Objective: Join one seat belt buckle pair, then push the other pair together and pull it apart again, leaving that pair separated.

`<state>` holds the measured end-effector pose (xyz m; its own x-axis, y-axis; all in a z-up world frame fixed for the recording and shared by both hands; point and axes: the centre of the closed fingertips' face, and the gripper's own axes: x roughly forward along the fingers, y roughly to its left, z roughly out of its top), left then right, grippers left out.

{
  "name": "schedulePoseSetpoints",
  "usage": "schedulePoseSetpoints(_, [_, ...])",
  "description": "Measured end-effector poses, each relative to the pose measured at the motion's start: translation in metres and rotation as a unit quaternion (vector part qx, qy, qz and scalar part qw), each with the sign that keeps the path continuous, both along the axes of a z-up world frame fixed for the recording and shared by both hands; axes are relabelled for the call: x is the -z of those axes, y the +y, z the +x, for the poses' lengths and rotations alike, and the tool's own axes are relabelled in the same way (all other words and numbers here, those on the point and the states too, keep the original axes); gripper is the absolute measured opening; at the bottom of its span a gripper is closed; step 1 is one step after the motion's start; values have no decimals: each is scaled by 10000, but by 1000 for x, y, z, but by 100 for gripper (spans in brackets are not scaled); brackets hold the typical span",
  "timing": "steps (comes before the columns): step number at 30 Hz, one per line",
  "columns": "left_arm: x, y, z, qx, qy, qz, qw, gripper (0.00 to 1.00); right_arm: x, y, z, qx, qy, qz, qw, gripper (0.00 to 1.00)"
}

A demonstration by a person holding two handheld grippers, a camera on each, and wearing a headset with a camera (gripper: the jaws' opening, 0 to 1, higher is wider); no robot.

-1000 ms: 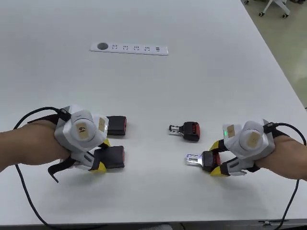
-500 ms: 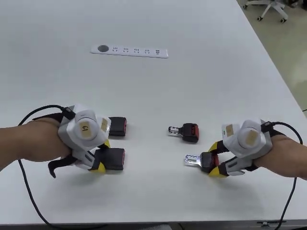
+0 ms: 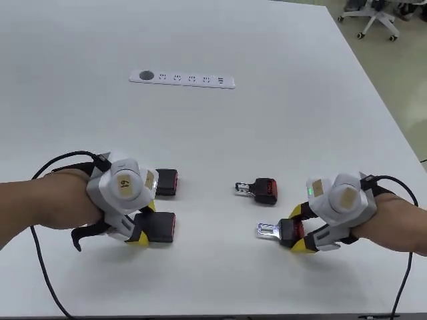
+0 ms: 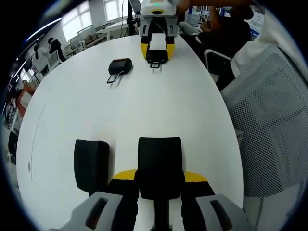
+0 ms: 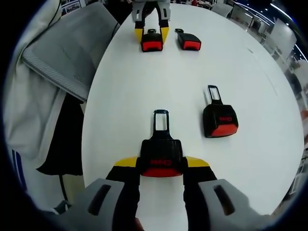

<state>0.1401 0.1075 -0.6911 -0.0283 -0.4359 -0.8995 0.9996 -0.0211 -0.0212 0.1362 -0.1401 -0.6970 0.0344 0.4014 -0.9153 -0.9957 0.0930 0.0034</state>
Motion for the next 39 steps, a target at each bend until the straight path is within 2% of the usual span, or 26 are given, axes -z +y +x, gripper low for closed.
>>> schedulePoseSetpoints(5, [1,1,1,5,-4,-16,10000,34,0,7,1,-56,-60,21,10000,33])
schedulePoseSetpoints(16, [0,-1,-2,-33,1,-6,10000,34,-2,39,-7,-143,-79,182,9997,33])
schedulePoseSetpoints(27, [-1,-2,-3,-39,-9,56,10000,34,-4,80,-7,-70,-90,486,9988,33])
schedulePoseSetpoints(39, [-2,-1,-4,-58,-5,39,10000,34,-4,118,-1,-54,-109,717,9973,33])
